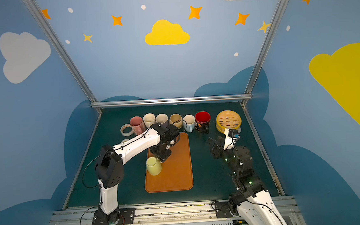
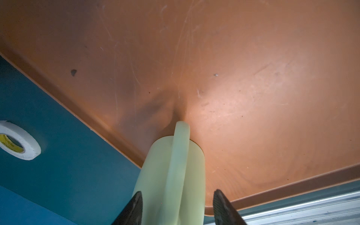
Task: Turn the mug right side up
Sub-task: Rotate the mug on the tray.
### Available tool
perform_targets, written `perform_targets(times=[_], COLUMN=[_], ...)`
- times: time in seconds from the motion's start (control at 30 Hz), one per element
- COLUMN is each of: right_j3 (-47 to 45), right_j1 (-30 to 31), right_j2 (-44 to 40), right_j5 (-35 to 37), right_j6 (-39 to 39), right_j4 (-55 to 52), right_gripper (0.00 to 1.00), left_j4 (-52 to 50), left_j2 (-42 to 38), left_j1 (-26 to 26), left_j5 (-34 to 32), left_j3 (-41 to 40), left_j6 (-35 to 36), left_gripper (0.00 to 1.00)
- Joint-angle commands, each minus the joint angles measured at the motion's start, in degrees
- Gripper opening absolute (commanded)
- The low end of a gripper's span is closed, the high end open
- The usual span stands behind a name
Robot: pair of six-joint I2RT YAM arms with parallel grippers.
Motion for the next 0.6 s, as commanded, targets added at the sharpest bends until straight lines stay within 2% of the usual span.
perform_targets(times=[0.0,0.1,0.33,0.57], right_j3=[-0.53,-0.57,0.10,0.74], right_j1=[0.25,0.19,0.19,0.19], right_j2=[0.12,0.34,0.61,0.78], right_j5=[-0.72,-0.72,-0.19,-0.18], right_j6=[0.52,0.55,0.10,-0.18], right_j4=[0.72,0.87,0.45,-0.21], right_gripper=[0.55,0.55,0.55,0.55], left_j4=[0.27,1.07,2.23,5.51], left_j2=[0.84,1.58,2.44,0.33], left_j1=[0.46,0.31,-2.50,-4.88], left_j5=[0.65,2.14,6.24,11.19], left_j3=[0.57,0.98,1.89,-1.79], left_j6=[0.43,0.43,-0.21,-2.31], left_gripper=[0.56,0.53,0.52,0.47])
